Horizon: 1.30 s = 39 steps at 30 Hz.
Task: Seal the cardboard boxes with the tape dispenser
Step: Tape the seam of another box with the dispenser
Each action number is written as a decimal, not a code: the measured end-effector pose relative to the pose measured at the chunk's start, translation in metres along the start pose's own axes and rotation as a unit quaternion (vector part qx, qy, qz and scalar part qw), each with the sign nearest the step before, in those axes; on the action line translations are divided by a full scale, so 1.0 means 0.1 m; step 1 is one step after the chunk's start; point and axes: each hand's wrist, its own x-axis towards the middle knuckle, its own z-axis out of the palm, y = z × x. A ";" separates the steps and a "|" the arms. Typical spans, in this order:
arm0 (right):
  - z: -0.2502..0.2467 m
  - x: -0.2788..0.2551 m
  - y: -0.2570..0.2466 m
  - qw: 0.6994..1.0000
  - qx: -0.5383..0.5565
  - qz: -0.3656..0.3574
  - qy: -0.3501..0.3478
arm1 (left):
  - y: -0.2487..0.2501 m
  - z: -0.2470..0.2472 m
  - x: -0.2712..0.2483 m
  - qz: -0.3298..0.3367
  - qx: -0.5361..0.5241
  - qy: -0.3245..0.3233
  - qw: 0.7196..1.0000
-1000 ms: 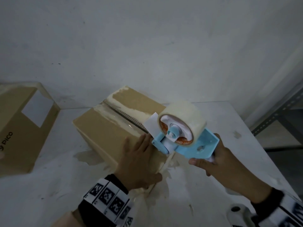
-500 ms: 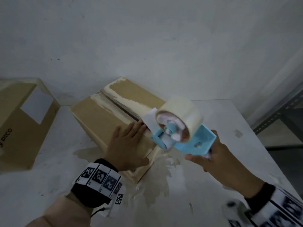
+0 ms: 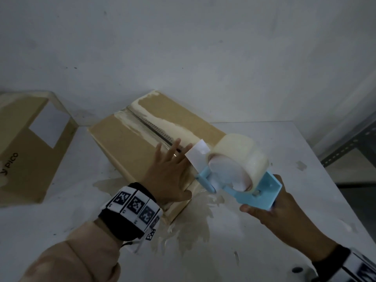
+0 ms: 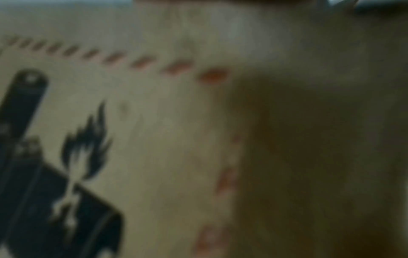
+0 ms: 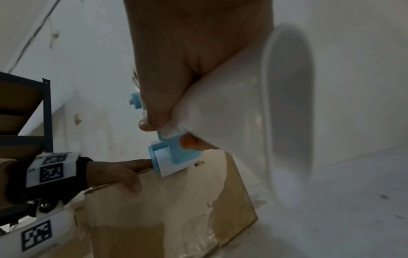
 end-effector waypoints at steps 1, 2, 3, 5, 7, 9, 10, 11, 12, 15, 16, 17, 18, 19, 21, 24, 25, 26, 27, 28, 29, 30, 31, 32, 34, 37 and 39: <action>-0.01 0.00 0.00 1.000 0.003 0.000 -0.001 | 0.00 0.01 0.02 0.004 -0.002 -0.008 1.000; -0.03 0.01 0.01 1.000 0.002 -0.001 -0.004 | -0.01 0.03 0.03 0.002 -0.005 -0.014 1.000; -0.05 0.03 0.01 1.000 -0.003 0.000 -0.010 | -0.02 0.04 0.04 0.001 -0.005 -0.017 1.000; -0.08 0.06 0.03 1.000 -0.018 0.010 -0.022 | -0.03 0.04 0.04 0.003 0.001 -0.018 1.000; -0.10 0.07 0.04 0.999 -0.023 0.017 -0.019 | -0.03 0.04 0.04 0.004 0.004 -0.020 1.000; -0.10 0.06 0.03 0.999 -0.021 0.016 -0.023 | -0.03 0.04 0.04 0.004 -0.002 -0.020 1.000; -0.10 0.06 0.03 0.999 -0.023 0.015 -0.024 | -0.04 0.05 0.03 0.003 -0.006 -0.019 1.000; -0.11 0.04 0.03 0.999 -0.024 0.014 -0.025 | -0.04 0.05 0.03 0.002 -0.007 -0.018 1.000; -0.11 0.03 0.02 0.999 -0.025 0.011 -0.025 | -0.04 0.05 0.04 0.001 -0.006 -0.019 1.000; -0.12 0.02 0.04 0.999 -0.042 -0.004 -0.034 | -0.03 0.06 0.04 0.000 0.005 -0.027 1.000; -0.12 0.03 0.03 0.998 -0.048 -0.007 -0.037 | -0.03 0.06 0.05 0.000 0.005 -0.028 1.000; -0.12 0.04 0.03 0.998 -0.048 -0.010 -0.045 | -0.02 0.06 0.05 -0.001 0.001 -0.027 1.000; -0.11 0.05 0.01 0.997 -0.046 -0.013 -0.061 | -0.02 0.06 0.05 0.000 -0.003 -0.026 1.000; -0.10 0.06 0.00 0.996 -0.060 -0.020 -0.069 | -0.02 0.06 0.05 0.001 -0.007 -0.024 1.000; -0.09 0.04 0.00 0.991 -0.118 -0.034 -0.057 | -0.03 0.08 0.04 0.002 -0.008 -0.016 1.000; -0.06 0.02 0.03 0.983 -0.173 -0.051 -0.037 | -0.03 0.09 0.04 0.003 -0.021 -0.009 1.000; -0.05 0.02 0.05 0.978 -0.197 -0.060 -0.040 | -0.03 0.08 0.03 0.002 -0.021 -0.009 1.000; -0.05 0.02 0.10 0.972 -0.221 -0.061 -0.046 | -0.03 0.07 0.03 -0.001 -0.014 -0.013 1.000; -0.06 0.00 0.17 0.969 -0.237 -0.054 -0.051 | -0.03 0.06 0.03 -0.004 -0.004 -0.019 1.000; -0.08 -0.04 0.27 0.968 -0.245 -0.031 -0.050 | -0.03 0.06 0.03 -0.007 0.000 -0.027 1.000; -0.12 -0.10 0.41 0.967 -0.250 0.000 -0.045 | -0.03 0.07 0.04 -0.008 -0.002 -0.031 0.999; -0.18 -0.16 0.54 0.967 -0.249 0.021 -0.037 | -0.05 0.07 0.06 -0.010 -0.005 -0.030 0.999; -0.22 -0.24 0.67 0.971 -0.235 0.035 -0.026 | -0.04 0.07 0.06 -0.009 -0.008 -0.033 0.999; -0.25 -0.30 0.78 0.975 -0.216 0.046 -0.015 | -0.03 0.06 0.06 -0.011 -0.014 -0.034 0.999; -0.25 -0.32 0.91 0.986 -0.147 0.068 0.024 | 0.01 0.03 0.07 -0.035 -0.062 -0.023 0.997; -0.15 -0.16 0.91 0.983 -0.112 0.058 0.134 | 0.16 -0.06 0.16 -0.103 -0.128 0.000 0.986; -0.07 -0.02 0.95 0.975 -0.159 0.057 0.144 | 0.29 -0.07 0.23 -0.144 -0.136 -0.004 0.980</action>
